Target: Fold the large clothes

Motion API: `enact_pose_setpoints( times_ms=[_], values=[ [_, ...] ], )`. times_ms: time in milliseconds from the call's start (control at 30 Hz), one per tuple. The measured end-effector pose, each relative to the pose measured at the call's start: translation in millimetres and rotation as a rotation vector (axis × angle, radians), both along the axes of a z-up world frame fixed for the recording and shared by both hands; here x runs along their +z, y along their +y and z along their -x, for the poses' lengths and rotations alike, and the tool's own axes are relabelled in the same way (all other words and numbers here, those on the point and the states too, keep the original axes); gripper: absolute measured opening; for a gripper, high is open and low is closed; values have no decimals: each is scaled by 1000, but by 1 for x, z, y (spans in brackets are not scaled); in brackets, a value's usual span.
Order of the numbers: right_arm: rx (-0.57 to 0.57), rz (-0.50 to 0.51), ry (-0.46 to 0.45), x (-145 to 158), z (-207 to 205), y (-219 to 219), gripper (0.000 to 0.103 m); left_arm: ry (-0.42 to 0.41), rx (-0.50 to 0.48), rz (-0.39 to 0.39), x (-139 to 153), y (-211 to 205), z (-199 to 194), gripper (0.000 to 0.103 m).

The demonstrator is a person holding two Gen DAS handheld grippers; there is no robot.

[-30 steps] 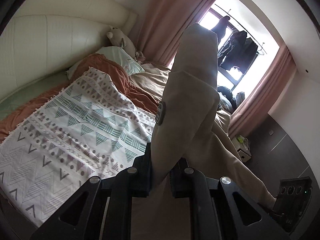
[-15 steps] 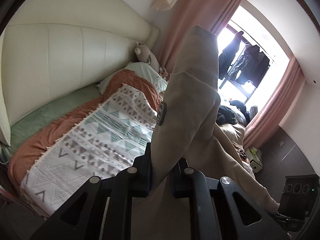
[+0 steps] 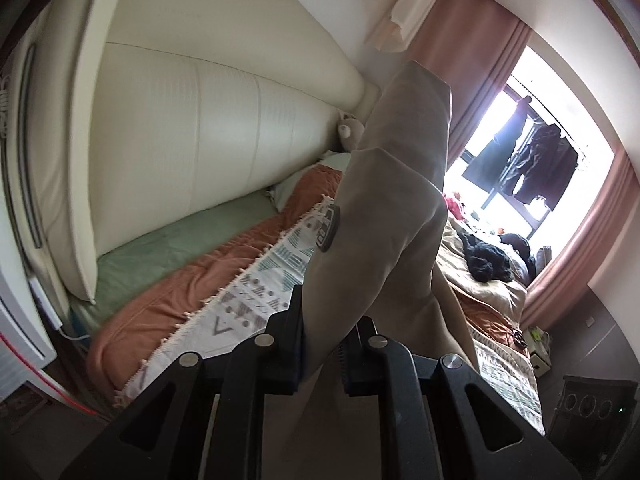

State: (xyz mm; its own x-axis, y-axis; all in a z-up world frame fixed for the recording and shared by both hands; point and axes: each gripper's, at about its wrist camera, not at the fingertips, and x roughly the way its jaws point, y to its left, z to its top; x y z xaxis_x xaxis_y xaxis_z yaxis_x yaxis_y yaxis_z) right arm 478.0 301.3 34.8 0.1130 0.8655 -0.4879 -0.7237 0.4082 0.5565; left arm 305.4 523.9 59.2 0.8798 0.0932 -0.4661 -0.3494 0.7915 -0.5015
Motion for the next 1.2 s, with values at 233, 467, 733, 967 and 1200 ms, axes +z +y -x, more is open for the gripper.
enact_pose_setpoints(
  times_ms=[233, 467, 733, 967, 1200],
  values=[
    [70, 16, 44, -28, -20, 53, 10, 38, 58, -5, -22, 34, 6, 15],
    [20, 22, 118, -63, -87, 64, 10, 84, 53, 33, -61, 51, -41, 15],
    [-61, -45, 192, -88, -160, 33, 9, 177, 20, 8, -78, 52, -120, 15],
    [-103, -68, 267, -144, -211, 17, 9, 254, 12, -1, -121, 56, -172, 15],
    [-171, -81, 381, -219, -250, -10, 9, 406, 6, -8, -173, 51, -230, 18]
  ],
)
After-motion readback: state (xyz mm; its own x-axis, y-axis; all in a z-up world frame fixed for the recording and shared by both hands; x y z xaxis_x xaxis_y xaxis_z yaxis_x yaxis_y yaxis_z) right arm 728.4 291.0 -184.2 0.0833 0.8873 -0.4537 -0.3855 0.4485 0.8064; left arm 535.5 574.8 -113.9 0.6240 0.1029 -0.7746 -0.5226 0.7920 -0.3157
